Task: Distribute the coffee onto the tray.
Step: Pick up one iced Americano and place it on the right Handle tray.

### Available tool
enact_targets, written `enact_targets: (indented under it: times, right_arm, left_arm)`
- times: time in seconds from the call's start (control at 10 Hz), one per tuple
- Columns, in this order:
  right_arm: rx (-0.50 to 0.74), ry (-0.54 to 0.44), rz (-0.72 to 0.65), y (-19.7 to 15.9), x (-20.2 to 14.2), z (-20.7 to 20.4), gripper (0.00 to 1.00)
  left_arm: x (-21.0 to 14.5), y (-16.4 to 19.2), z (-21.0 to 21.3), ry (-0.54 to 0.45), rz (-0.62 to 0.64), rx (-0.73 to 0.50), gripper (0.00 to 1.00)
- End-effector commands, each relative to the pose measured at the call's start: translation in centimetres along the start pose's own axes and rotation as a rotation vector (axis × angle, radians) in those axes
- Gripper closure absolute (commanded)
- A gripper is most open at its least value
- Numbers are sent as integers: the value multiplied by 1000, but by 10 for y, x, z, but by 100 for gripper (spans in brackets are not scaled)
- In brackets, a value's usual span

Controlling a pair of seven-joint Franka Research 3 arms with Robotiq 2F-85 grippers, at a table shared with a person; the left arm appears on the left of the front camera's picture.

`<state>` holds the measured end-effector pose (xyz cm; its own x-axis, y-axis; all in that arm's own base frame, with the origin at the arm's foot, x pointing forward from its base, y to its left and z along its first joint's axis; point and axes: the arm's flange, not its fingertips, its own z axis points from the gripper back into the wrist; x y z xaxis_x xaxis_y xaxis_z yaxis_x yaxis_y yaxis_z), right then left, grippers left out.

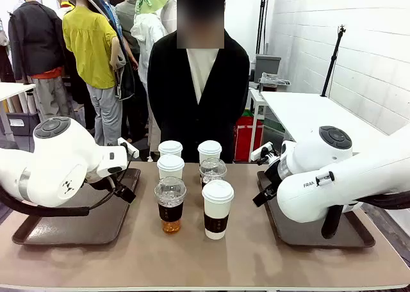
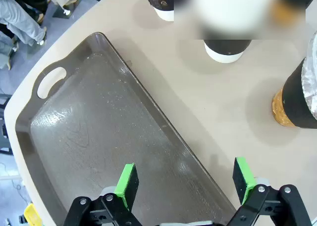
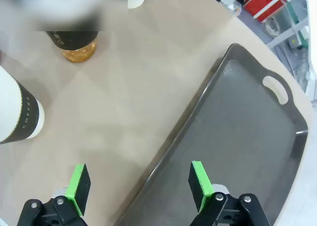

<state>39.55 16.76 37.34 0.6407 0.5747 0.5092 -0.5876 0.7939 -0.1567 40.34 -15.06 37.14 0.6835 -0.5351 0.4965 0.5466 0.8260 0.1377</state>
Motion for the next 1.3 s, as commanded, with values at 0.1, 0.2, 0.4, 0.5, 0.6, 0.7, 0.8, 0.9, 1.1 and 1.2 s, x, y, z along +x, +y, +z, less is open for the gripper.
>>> enact_targets:
  times: [0.1,0.2,0.4,0.5,0.6,0.7,0.8,0.9,1.1,1.2]
  right_arm:
    - [0,0,0,0,0,0,0]
    - [0,0,0,0,0,0,0]
    - [0,0,0,0,0,0,0]
    - [0,0,0,0,0,0,0]
    - [0,0,0,0,0,0,0]
    - [0,0,0,0,0,0,0]
    - [0,0,0,0,0,0,0]
    - [0,0,0,0,0,0,0]
    - [0,0,0,0,0,0,0]
    - [-6,6,0,-3,-2,7,0]
  left_arm:
    - [0,0,0,0,0,0,0]
    - [0,0,0,0,0,0,0]
    - [0,0,0,0,0,0,0]
    - [0,0,0,0,0,0,0]
    - [0,0,0,0,0,0,0]
    - [0,0,0,0,0,0,0]
    - [0,0,0,0,0,0,0]
    - [0,0,0,0,0,0,0]
    - [0,0,0,0,-1,0,0]
    - [5,-4,7,-16,-8,-1,0]
